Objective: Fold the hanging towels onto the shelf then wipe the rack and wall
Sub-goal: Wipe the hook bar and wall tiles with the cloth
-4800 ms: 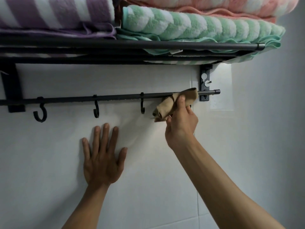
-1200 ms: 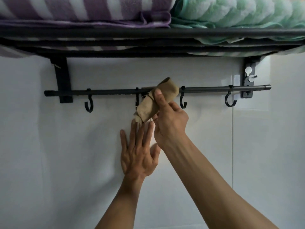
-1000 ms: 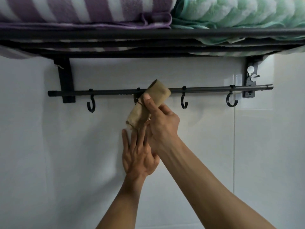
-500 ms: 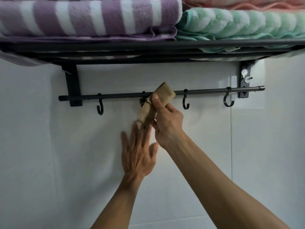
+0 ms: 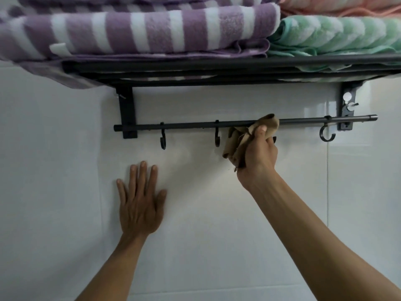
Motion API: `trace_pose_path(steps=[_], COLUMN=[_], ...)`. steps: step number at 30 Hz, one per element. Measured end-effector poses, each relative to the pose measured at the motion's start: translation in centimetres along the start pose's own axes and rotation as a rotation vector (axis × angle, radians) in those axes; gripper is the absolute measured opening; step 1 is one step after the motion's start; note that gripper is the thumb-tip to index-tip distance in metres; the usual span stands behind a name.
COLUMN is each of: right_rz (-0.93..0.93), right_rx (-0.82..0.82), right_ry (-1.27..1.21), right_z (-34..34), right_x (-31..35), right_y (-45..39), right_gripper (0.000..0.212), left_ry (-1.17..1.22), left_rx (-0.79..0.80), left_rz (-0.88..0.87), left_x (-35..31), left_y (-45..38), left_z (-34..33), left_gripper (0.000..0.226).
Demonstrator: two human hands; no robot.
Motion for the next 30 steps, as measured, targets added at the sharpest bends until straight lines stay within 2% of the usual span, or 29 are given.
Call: trace_pose_path(steps=[4, 10, 12, 18, 25, 30], right_rz=[0.001, -0.021, -0.01, 0.055, 0.061, 0.226], right_rx=[0.051, 0.117, 0.09, -0.157, -0.04, -0.083], right_ry=[0.028, 0.15, 0.124, 0.015, 0.078, 0.01], right_z=[-2.5, -3.4, -2.7, 0.1, -2.1, 0.3], right_x=[-1.5, -2.4, -1.5, 0.9, -0.8, -0.5], right_y=[0.7, 2.4, 2.1, 1.4, 3.1, 6.7], right_gripper=[0.036, 0.026, 0.025, 0.022, 0.025, 0.029], left_ry=[0.005, 0.021, 0.025, 0.031, 0.05, 0.039], left_rx=[-0.034, -0.072, -0.082, -0.087, -0.096, -0.116], left_rz=[-0.012, -0.028, -0.033, -0.022, -0.022, -0.041], left_x=[0.0, 0.2, 0.1, 0.2, 0.2, 0.1], left_y=[0.1, 0.2, 0.1, 0.1, 0.2, 0.1], left_z=[0.1, 0.2, 0.2, 0.4, 0.5, 0.9], left_gripper=[0.067, 0.068, 0.069, 0.069, 0.068, 0.069])
Point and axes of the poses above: each hand's wrist, its own y-axis away from the middle knuckle, its own z-axis out of the back of the hand, x = y × z, the point moved 8 cm from there along -y, towards the middle knuckle, and after that the axes turned 7 degrees about z, right-handed, at the moved point
